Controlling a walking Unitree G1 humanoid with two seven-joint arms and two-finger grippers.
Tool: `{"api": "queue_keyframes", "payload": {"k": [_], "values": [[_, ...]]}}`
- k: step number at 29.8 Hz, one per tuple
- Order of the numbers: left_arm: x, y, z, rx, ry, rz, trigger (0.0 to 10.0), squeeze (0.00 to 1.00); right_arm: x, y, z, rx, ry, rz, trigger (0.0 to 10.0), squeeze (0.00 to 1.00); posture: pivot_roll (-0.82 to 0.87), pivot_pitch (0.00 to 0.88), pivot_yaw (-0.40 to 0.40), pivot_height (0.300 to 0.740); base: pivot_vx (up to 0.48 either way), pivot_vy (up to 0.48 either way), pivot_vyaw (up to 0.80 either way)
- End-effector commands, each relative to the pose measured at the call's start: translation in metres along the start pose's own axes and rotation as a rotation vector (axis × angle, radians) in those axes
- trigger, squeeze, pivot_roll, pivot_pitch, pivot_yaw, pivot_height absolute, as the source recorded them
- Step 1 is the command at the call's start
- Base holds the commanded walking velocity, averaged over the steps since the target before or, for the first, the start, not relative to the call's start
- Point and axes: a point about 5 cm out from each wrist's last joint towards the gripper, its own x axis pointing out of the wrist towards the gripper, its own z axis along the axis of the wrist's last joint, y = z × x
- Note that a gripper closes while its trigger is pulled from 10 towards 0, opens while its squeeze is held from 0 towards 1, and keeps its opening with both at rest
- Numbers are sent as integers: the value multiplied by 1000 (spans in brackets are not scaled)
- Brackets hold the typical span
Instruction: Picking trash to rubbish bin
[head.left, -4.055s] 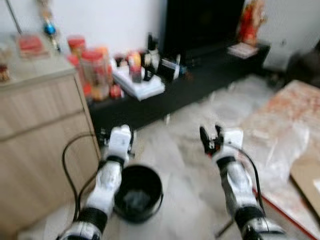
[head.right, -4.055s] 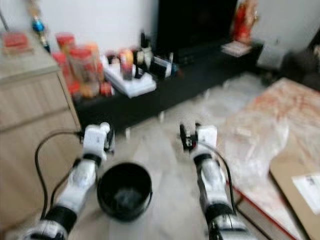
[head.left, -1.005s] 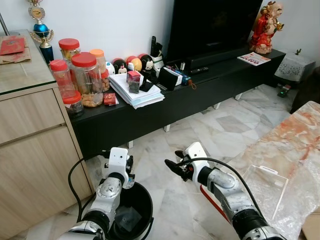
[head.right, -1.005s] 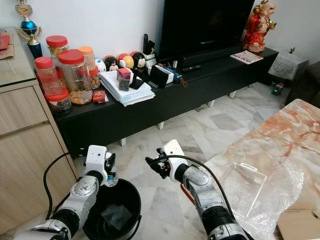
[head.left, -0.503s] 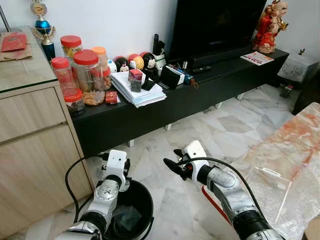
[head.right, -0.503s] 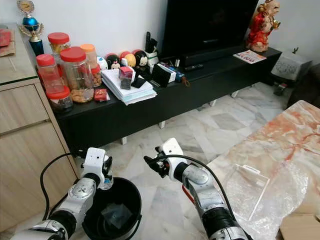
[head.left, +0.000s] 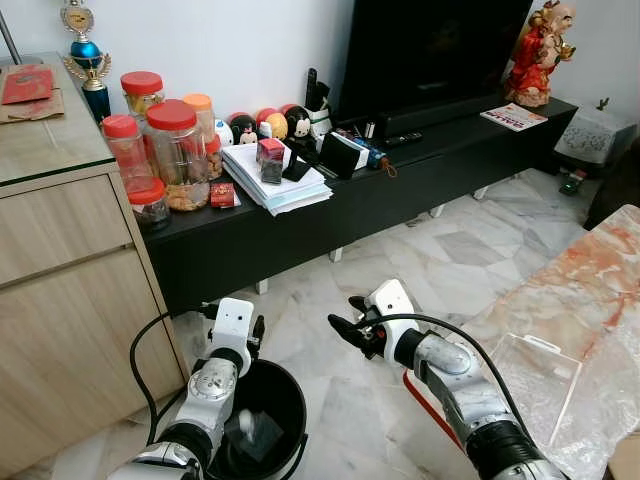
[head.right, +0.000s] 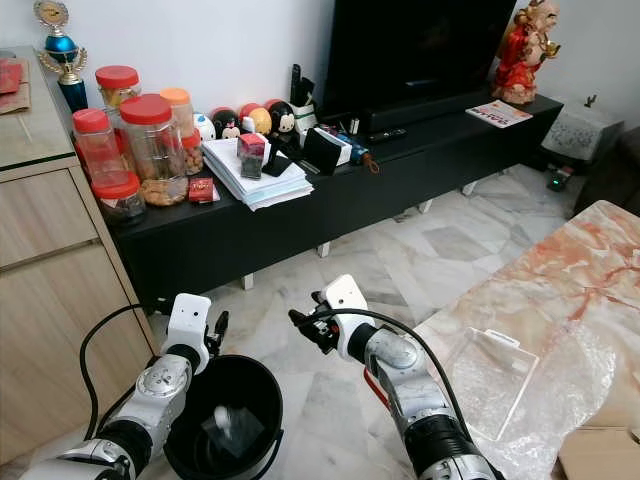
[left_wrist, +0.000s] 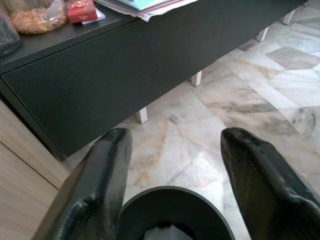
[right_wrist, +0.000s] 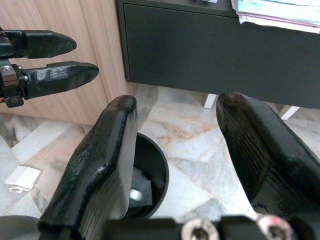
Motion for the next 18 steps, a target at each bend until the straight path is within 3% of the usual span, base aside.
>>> {"api": "queue_keyframes", "payload": {"k": [1, 2, 8, 18], "values": [[4, -4, 8, 27, -29, -17, 10000, 1000, -3, -4, 5, -6, -18, -19, 10000, 0, 176, 0, -136, 740, 0, 0, 0], [4, -4, 8, 28, -30, -18, 10000, 0, -2, -4, 5, -7, -21, -21, 10000, 0, 176, 0, -136, 740, 0, 0, 0], [2, -3, 7, 22, -44, -1, 10000, 0, -3, -7, 3, -18, -38, -67, 10000, 0, 180, 0, -131, 740, 0, 0, 0], [-4, 4, 25, 15, -228, 137, 10000, 0, -4, -19, 31, -4, -240, -194, 10000, 0, 182, 0, -127, 740, 0, 0, 0]]}}
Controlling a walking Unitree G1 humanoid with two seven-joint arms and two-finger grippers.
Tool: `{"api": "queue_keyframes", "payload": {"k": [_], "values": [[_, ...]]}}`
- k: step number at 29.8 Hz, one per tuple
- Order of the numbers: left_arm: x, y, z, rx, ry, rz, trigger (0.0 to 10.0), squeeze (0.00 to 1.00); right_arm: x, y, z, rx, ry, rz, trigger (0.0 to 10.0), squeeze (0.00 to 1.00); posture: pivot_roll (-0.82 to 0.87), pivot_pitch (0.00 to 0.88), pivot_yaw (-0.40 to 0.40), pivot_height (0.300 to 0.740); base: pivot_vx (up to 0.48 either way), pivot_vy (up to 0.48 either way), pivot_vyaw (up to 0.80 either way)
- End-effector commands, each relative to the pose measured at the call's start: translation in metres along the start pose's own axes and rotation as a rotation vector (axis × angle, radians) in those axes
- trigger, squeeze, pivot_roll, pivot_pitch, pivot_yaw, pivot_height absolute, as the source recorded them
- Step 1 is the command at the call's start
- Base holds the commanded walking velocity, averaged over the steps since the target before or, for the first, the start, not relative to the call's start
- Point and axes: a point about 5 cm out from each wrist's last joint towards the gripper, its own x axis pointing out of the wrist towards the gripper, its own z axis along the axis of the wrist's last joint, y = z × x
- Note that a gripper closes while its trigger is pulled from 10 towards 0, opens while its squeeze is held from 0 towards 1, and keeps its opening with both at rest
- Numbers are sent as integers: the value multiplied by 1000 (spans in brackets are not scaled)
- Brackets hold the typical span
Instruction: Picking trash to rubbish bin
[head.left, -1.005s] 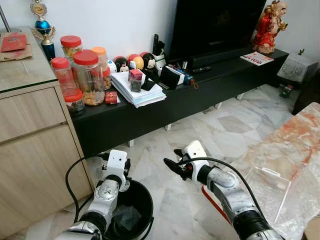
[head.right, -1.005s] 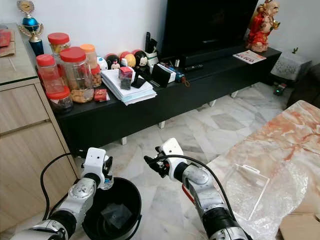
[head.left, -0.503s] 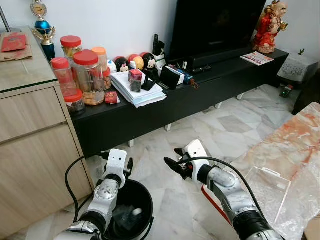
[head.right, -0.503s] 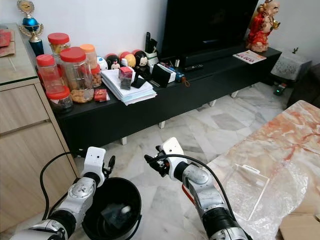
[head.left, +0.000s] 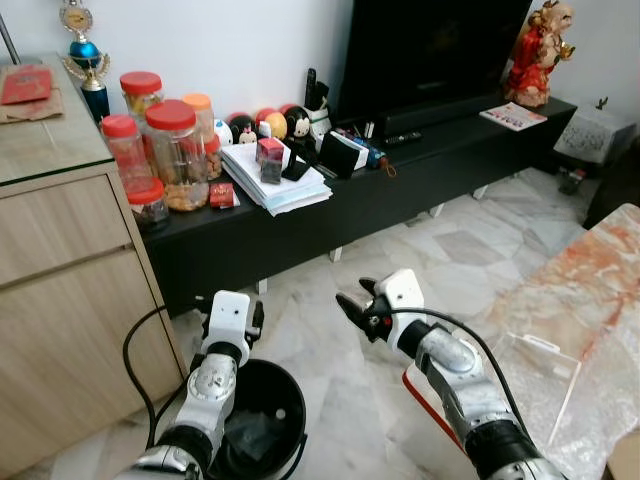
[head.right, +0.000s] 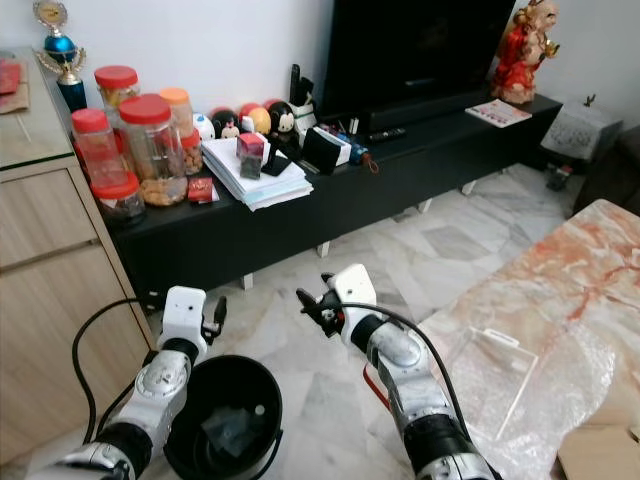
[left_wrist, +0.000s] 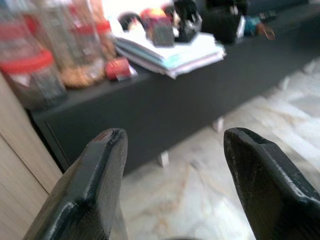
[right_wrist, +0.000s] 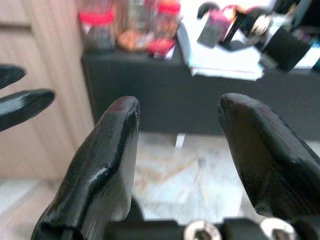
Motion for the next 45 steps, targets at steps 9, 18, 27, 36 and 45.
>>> {"api": "queue_keyframes", "payload": {"k": [9, 18, 27, 36, 45], "values": [[6, 12, 42, -13, -246, 162, 10000, 0, 1, -21, 24, 39, -202, -242, 10000, 0, 194, 0, -126, 740, 0, 0, 0], [8, 6, 54, 18, -285, 130, 10000, 0, 2, -24, 26, 40, -238, -287, 10000, 0, 197, 0, -122, 740, 0, 0, 0], [7, 0, 54, 11, -280, 125, 10000, 0, 3, -23, 27, 37, -246, -286, 10000, 0, 196, 0, -123, 740, 0, 0, 0], [7, 2, 54, 15, -276, 123, 10000, 0, 5, -24, 29, 42, -262, -284, 10000, 0, 194, 0, -120, 740, 0, 0, 0], [8, 2, 56, 13, -281, 122, 10000, 0, 5, -23, 30, 41, -270, -278, 10000, 0, 193, 0, -117, 740, 0, 0, 0]]}}
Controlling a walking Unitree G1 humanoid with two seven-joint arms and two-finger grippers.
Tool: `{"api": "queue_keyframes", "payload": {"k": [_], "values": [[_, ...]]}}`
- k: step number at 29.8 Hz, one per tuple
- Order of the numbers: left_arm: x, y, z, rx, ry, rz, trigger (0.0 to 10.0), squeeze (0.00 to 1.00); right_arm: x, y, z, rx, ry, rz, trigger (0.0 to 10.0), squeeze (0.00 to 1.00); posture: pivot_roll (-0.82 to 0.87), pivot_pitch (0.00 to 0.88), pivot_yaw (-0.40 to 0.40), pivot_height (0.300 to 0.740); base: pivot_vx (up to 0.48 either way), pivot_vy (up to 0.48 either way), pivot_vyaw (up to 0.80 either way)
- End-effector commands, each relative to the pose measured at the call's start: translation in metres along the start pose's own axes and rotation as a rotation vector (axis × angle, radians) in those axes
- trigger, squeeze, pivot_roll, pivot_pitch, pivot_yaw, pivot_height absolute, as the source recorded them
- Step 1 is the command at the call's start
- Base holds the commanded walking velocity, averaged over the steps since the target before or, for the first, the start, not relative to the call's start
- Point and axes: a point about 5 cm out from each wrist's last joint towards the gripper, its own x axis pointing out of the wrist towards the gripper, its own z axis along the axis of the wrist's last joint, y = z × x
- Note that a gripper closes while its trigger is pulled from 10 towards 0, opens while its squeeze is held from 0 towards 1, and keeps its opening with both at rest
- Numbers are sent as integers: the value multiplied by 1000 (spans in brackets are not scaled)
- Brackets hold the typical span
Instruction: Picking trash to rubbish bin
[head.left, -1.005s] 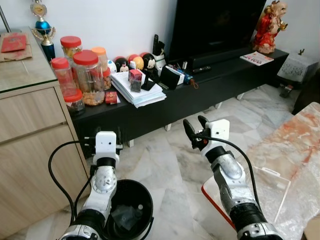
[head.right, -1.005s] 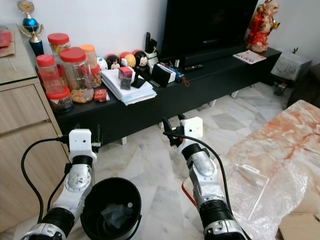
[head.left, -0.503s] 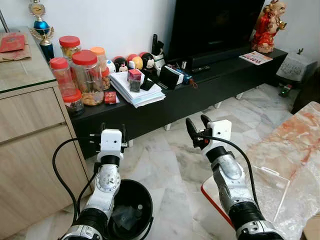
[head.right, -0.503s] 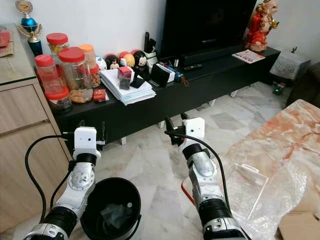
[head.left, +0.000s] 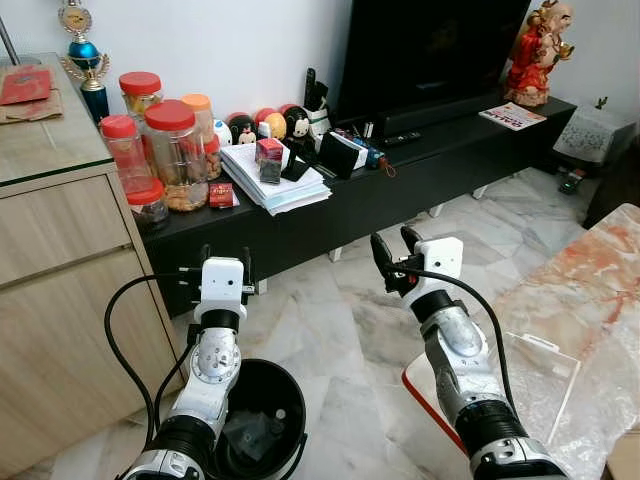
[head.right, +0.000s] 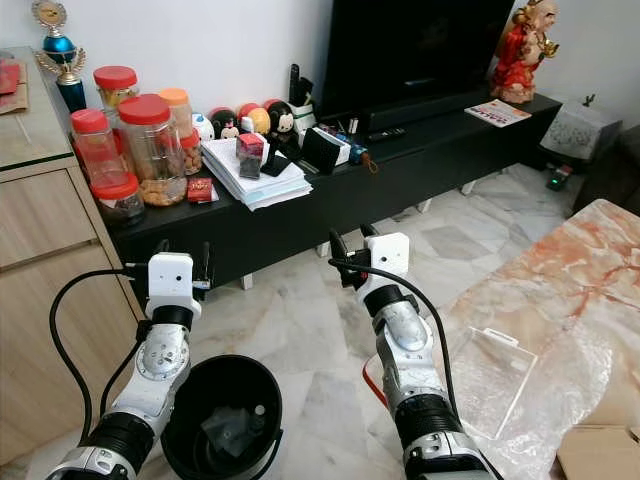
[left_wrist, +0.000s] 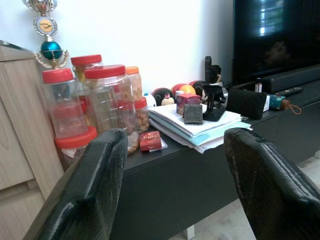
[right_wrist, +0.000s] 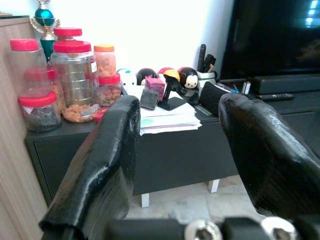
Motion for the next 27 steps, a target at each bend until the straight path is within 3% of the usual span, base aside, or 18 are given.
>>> {"api": "queue_keyframes", "payload": {"k": [1, 22, 27], "values": [[3, -3, 5, -6, -16, -5, 10000, 0, 3, -4, 5, 5, -24, -12, 10000, 0, 193, 0, -117, 740, 0, 0, 0], [3, -1, 6, -12, -20, -1, 10000, 0, 2, -5, 5, 8, -26, -16, 10000, 0, 192, 0, -119, 740, 0, 0, 0], [4, -1, 7, -12, -22, 1, 10000, 0, 2, -5, 4, 7, -22, -14, 10000, 0, 192, 0, -119, 740, -245, 0, 0]]}}
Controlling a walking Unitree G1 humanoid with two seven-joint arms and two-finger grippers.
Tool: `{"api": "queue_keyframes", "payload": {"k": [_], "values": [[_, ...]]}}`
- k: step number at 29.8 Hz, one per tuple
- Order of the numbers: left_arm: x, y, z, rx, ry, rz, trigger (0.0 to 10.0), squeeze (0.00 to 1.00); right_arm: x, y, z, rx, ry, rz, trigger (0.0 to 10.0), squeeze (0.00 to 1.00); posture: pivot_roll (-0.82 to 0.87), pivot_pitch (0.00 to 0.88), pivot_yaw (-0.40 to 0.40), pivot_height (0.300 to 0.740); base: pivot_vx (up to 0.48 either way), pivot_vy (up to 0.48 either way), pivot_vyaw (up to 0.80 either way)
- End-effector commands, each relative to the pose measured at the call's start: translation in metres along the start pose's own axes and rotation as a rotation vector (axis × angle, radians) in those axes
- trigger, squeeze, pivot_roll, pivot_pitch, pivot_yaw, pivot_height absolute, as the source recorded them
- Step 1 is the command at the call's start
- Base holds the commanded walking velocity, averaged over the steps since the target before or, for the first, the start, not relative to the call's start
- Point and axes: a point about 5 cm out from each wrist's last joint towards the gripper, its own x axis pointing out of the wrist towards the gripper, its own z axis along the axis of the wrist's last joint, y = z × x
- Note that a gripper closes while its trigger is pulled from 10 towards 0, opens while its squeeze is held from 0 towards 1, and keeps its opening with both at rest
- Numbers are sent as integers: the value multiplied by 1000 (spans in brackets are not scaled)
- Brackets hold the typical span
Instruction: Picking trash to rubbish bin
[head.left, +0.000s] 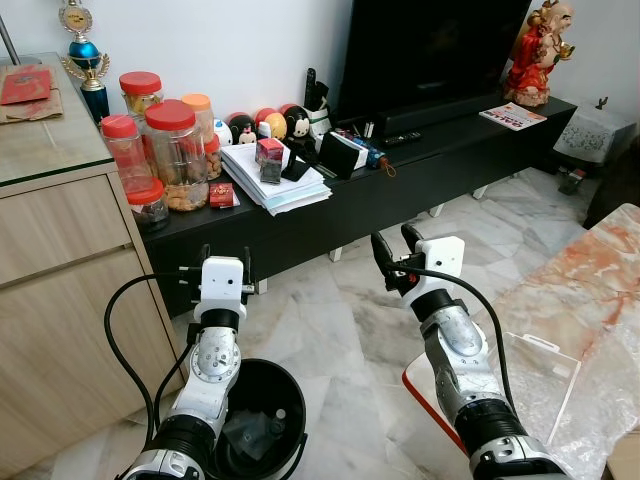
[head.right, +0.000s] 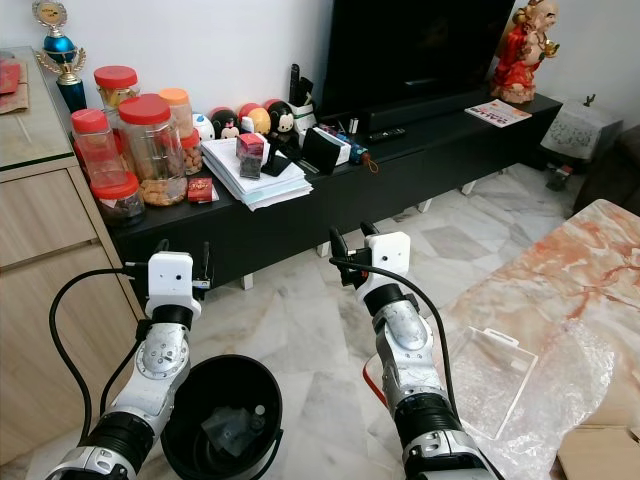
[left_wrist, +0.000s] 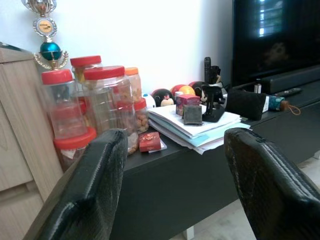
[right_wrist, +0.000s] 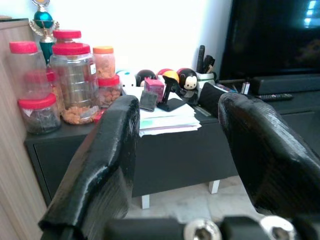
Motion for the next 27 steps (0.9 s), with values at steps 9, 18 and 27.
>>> {"api": "queue_keyframes", "payload": {"k": [9, 18, 27], "values": [[1, -2, 3, -9, -11, -2, 10000, 0, 0, -4, 1, 2, -3, -12, 10000, 0, 193, 0, -120, 740, -247, 0, 0], [1, -2, 3, -7, -10, -3, 10000, 0, 1, -4, 1, 1, -4, -9, 10000, 0, 195, 0, -122, 740, -161, 0, 0], [1, -3, 3, -10, -8, -7, 10000, 0, 0, -4, 0, 1, -1, -7, 10000, 0, 195, 0, -122, 740, 0, 0, 0]]}}
